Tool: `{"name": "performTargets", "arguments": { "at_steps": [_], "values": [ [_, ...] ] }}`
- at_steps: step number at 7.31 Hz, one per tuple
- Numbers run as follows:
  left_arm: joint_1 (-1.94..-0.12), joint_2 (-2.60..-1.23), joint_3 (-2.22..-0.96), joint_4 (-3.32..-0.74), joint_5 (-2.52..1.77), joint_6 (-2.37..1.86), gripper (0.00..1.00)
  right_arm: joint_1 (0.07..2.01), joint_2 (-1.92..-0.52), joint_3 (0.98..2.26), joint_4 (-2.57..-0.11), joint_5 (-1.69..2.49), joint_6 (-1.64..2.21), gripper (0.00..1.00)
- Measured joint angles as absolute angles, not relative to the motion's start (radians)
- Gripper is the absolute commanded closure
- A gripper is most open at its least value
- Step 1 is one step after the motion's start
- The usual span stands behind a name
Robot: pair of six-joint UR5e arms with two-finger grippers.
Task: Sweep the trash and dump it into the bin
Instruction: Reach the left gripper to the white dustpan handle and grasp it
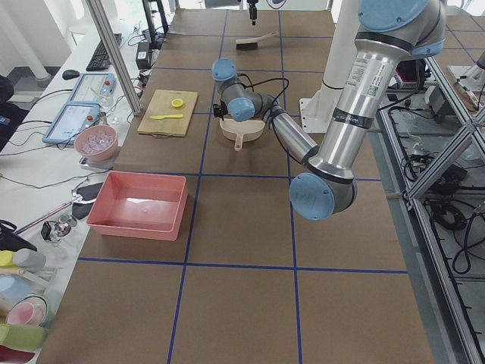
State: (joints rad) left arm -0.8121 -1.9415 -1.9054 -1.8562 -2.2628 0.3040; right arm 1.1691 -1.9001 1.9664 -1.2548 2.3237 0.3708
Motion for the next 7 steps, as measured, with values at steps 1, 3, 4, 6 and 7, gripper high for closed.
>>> {"name": "performTargets", "arguments": {
  "at_steps": [1, 3, 4, 6, 7],
  "values": [
    [-0.795, -1.935, -1.888, -1.922, -2.225, 0.306, 0.03, 1.138, -1.927, 1.969, -1.221, 2.305, 0.390, 0.00],
    [-0.785, -1.880, -1.845, -2.127, -2.212, 0.307, 0.03, 1.063, -1.964, 1.968, -1.149, 2.252, 0.491, 0.00],
    [-0.784, -1.853, -1.840, -2.197, -2.231, 0.303, 0.03, 1.037, -1.983, 1.966, -1.110, 2.239, 0.533, 0.00],
    [-0.784, -1.834, -1.816, -2.280, -2.267, 0.260, 0.03, 1.002, -2.017, 1.936, -1.005, 2.217, 0.586, 0.00],
    [-0.784, -1.831, -1.780, -2.349, -2.271, 0.241, 0.03, 0.991, -2.031, 1.922, -0.961, 2.203, 0.611, 0.00]
  ]
}}
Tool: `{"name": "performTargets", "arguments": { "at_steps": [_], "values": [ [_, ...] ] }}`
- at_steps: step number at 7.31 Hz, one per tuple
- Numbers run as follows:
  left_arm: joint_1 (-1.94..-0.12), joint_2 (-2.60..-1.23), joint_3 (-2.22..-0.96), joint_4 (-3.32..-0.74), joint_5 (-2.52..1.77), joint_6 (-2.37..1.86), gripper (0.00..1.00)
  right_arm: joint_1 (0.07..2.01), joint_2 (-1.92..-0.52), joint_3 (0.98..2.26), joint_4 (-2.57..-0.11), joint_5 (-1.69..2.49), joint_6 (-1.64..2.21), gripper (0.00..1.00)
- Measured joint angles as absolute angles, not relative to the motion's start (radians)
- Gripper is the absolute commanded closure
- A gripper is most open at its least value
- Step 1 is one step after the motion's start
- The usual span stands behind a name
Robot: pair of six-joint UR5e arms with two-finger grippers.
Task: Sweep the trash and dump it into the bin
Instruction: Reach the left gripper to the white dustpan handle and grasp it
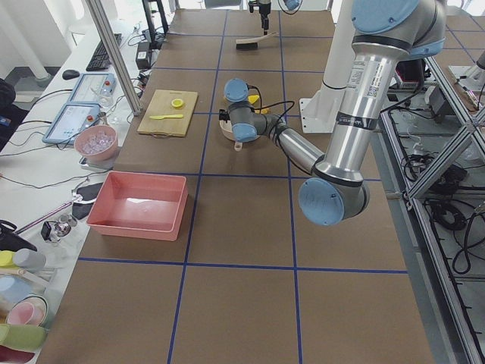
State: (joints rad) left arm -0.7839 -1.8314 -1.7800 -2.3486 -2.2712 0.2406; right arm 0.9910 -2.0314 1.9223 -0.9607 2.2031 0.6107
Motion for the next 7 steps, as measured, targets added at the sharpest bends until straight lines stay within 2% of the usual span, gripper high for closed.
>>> {"name": "performTargets", "arguments": {
  "at_steps": [6, 7],
  "values": [
    [-0.782, -1.830, -1.708, -2.474, -2.270, 0.234, 0.03, 0.929, -2.046, 1.897, -0.923, 2.193, 0.702, 0.00],
    [-0.780, -1.833, -1.645, -2.552, -2.263, 0.236, 0.03, 0.927, -2.046, 1.893, -0.923, 2.190, 0.704, 0.00]
  ]
}}
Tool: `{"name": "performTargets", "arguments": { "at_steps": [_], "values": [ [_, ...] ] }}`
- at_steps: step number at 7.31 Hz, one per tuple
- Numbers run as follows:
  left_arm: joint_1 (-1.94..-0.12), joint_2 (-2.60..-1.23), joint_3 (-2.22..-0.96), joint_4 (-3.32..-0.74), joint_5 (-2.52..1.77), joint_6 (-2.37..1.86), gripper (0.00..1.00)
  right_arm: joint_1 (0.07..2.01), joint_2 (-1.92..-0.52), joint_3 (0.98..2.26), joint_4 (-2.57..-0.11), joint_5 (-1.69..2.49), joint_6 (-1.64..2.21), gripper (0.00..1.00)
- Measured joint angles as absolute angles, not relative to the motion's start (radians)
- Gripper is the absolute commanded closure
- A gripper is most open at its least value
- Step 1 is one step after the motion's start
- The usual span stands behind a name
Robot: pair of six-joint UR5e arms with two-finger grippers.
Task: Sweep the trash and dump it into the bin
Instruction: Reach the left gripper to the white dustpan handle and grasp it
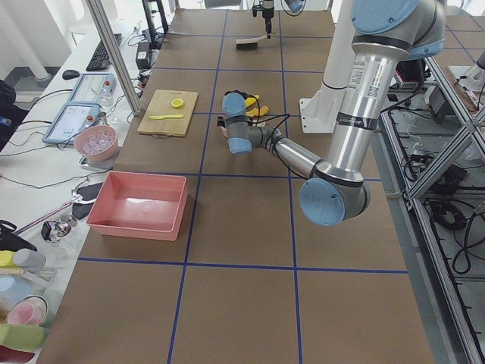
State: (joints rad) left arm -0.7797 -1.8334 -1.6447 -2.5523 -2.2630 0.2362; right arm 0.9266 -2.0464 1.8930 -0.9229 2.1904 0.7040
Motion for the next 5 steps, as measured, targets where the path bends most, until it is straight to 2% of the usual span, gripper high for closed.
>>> {"name": "performTargets", "arguments": {
  "at_steps": [2, 5],
  "values": [
    [-0.767, -1.853, -1.516, -2.725, -2.239, 0.145, 0.03, 0.916, -2.051, 1.891, -0.900, 2.189, 0.760, 0.00],
    [-0.731, -1.889, -1.517, -2.731, -2.234, -0.004, 0.03, 0.886, -2.060, 1.867, -0.844, 2.188, 0.791, 0.00]
  ]
}}
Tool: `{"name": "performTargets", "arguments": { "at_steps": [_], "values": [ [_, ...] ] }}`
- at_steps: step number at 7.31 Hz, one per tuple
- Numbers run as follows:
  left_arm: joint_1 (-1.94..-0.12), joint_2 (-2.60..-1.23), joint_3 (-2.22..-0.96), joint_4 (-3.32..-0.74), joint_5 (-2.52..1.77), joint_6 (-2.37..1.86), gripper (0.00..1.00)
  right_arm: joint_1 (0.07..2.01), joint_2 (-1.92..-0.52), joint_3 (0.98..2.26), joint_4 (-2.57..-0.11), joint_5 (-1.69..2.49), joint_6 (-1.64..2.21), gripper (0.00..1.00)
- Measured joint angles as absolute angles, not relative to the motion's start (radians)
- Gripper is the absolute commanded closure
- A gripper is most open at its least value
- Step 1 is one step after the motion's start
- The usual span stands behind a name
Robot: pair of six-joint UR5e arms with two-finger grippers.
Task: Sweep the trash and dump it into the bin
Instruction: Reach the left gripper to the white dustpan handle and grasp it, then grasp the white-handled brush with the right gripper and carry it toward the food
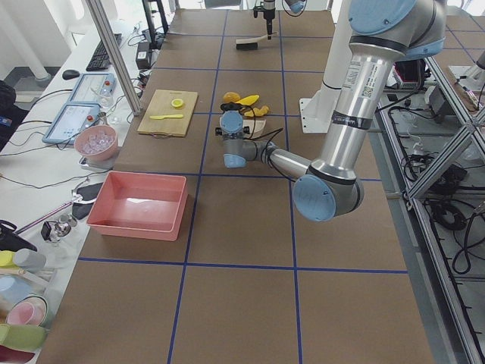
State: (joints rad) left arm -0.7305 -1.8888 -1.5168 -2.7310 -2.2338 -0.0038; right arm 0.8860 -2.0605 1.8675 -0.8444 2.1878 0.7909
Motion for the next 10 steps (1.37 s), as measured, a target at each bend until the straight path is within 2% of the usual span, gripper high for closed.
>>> {"name": "performTargets", "arguments": {
  "at_steps": [1, 3, 4, 5, 10],
  "values": [
    [-0.725, -1.888, -1.514, -2.723, -2.232, -0.008, 0.03, 0.879, -2.064, 1.863, -0.832, 2.187, 0.791, 0.10],
    [-0.719, -1.876, -1.514, -2.719, -2.230, -0.004, 0.03, 0.870, -2.072, 1.858, -0.812, 2.184, 0.786, 0.68],
    [-0.716, -1.868, -1.512, -2.719, -2.230, -0.001, 0.03, 0.869, -2.075, 1.857, -0.809, 2.184, 0.779, 0.86],
    [-0.712, -1.862, -1.508, -2.719, -2.229, 0.003, 0.03, 0.868, -2.080, 1.856, -0.808, 2.184, 0.764, 1.00],
    [-0.673, -1.861, -1.493, -2.720, -2.206, 0.012, 0.03, 0.861, -2.117, 1.882, -0.751, 2.200, 0.729, 1.00]
  ]
}}
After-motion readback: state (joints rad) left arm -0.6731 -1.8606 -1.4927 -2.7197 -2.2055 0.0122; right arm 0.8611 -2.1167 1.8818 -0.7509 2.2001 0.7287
